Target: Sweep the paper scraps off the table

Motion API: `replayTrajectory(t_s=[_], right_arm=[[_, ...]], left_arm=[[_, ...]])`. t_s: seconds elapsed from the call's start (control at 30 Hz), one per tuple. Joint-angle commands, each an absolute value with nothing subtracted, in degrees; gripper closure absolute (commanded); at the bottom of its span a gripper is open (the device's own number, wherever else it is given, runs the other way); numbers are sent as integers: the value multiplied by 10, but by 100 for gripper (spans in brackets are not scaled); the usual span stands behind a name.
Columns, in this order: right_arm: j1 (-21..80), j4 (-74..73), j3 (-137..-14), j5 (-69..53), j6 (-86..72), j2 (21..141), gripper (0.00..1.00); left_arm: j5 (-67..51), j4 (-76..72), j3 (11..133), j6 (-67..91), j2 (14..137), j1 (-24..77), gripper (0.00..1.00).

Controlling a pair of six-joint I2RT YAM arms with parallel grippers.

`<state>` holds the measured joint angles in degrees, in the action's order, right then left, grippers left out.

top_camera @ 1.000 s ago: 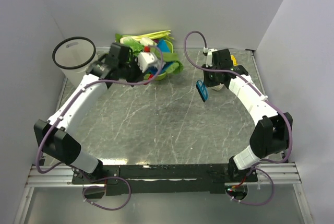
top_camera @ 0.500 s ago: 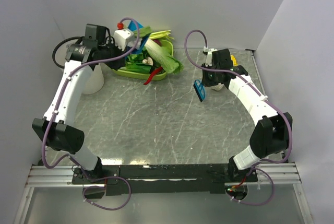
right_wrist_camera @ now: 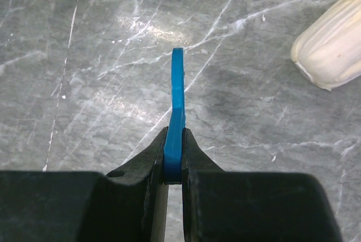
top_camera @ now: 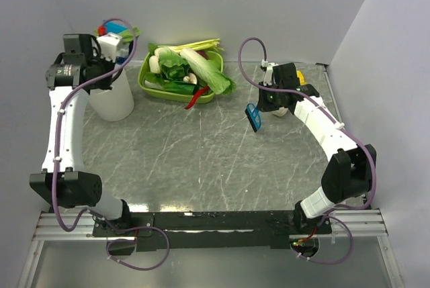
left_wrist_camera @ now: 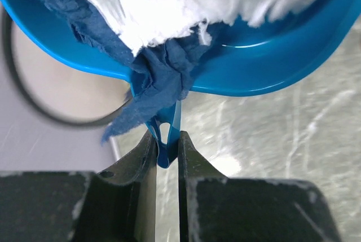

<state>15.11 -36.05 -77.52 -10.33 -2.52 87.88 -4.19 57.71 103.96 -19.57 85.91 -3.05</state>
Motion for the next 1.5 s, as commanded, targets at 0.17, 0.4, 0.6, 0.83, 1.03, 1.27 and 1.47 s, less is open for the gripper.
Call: replayTrajectory(t_s=[0.17,0.4,0.6,0.83,1.03,1.27,1.47], right_arm=[[152,-338,-766,-123,-41,880,100],[153,-334,-765,-127,-44,880,100],[152,-332,-766,-128,-44,877,100],[152,-324,-752,-122,-38,861,100],[152,-322,-730,-114,-33,842,100],[149,-324,-735,-125,-39,849,100],[150,-329,-754,-127,-38,865,100]], left_arm=[[102,616,1104,-257,879,-118,99],[235,561,1142,-471,928,-143,99],[329,412,1085,-724,935,-147,99],[401,155,956,-984,928,-147,99],[415,69,925,-1019,925,-134,98],[424,147,955,-957,933,-135,99],[415,127,926,-962,915,-138,99]])
